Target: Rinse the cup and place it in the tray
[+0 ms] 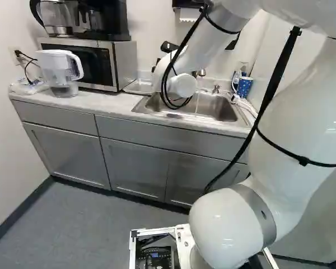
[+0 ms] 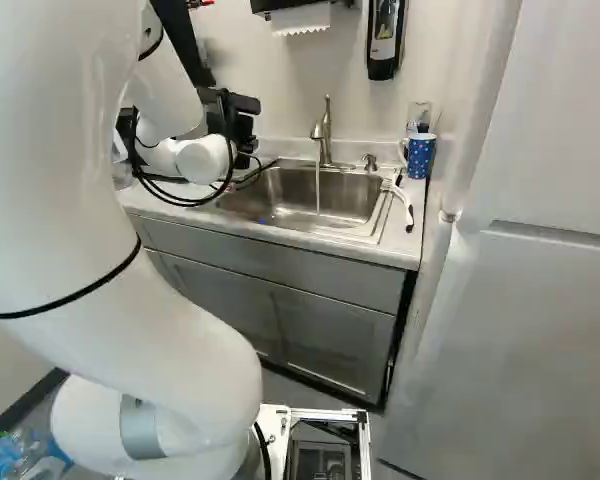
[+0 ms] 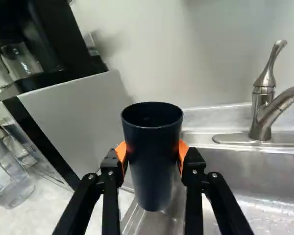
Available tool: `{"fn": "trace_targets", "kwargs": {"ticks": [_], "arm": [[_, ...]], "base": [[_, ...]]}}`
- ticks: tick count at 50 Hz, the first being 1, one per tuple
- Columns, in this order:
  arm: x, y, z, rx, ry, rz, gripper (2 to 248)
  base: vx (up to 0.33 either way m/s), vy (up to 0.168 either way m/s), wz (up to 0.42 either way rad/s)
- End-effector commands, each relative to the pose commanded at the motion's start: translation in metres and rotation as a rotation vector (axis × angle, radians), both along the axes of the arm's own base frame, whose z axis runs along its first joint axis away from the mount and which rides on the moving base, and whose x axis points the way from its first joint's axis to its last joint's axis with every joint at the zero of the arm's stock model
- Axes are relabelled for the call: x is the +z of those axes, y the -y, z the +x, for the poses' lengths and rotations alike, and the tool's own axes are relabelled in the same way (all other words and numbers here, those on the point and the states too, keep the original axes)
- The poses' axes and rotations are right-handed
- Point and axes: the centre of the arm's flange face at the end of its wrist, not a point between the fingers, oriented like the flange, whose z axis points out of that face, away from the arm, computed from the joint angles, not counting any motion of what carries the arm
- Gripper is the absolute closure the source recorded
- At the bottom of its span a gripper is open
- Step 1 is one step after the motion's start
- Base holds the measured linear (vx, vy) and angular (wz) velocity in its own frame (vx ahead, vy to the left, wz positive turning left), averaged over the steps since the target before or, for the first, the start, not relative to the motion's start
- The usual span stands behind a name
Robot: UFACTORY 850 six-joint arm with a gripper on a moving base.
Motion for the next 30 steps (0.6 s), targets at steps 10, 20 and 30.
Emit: {"fn": "trace_targets", "kwargs": {"ticks": [10, 20, 30], "arm": [[0.0, 0.0, 0.0, -0.006, -0.015, 0.104, 129], [0.0, 0.0, 0.0, -0.013, -0.031, 0.209, 129], [0.0, 0.0, 0.0, -0.019, -0.046, 0.311, 129]], "base": [[0.0, 0.0, 0.0], [0.0, 0.0, 0.0], [0.0, 0.0, 0.0]]}}
